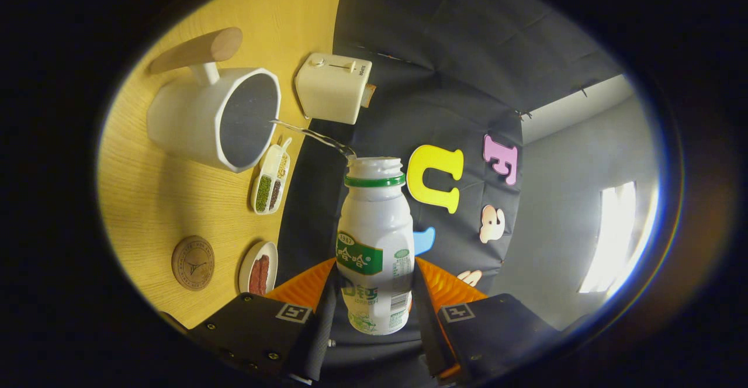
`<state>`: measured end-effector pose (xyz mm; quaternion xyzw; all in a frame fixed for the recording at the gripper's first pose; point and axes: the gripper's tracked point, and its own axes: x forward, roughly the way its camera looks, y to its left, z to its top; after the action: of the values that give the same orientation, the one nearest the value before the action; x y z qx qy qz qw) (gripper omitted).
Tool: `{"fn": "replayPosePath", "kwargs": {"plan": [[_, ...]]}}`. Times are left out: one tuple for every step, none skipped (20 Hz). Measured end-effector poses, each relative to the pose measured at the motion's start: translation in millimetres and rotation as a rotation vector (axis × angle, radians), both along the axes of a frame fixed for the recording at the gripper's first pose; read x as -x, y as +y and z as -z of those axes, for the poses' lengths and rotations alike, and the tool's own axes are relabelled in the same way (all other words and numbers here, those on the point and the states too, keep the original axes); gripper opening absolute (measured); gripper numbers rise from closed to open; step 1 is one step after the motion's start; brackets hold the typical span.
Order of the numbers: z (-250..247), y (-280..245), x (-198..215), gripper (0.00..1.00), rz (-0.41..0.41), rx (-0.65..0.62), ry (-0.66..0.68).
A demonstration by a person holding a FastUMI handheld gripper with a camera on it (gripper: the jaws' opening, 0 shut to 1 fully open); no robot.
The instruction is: Take the bottle from table, then pour the juice into the cup, finally place the bottle on the coaster
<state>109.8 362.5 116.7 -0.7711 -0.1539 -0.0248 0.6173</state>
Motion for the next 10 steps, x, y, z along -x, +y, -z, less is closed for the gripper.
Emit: {"fn": "replayPosePath", "kwargs": {"plan": [[-0.4, -0.1, -0.2, 0.66, 0.000, 0.004, -0.002], [-0.6, 0.4, 0.4, 0.66, -0.001, 0.010, -0.005], [-0.3, 0.6, 1.0, 0.66, -0.001, 0.016, -0.008], [-0.4, 1.1, 1.3, 0.66, -0.002, 0.022, -0.010], [-0.9, 1.3, 1.4, 0.66, -0.003, 0.028, -0.012], [-0.2, 1.3, 1.9, 0.66, -0.003, 0.031, -0.013], [-0.4, 1.6, 1.6, 0.66, -0.004, 0.033, -0.013], [0.0, 1.4, 1.8, 0.66, -0.005, 0.036, -0.013], [-0.6, 1.8, 1.9, 0.66, -0.004, 0.041, -0.015], [-0.8, 1.9, 2.3, 0.66, -0.004, 0.048, -0.017]]}}
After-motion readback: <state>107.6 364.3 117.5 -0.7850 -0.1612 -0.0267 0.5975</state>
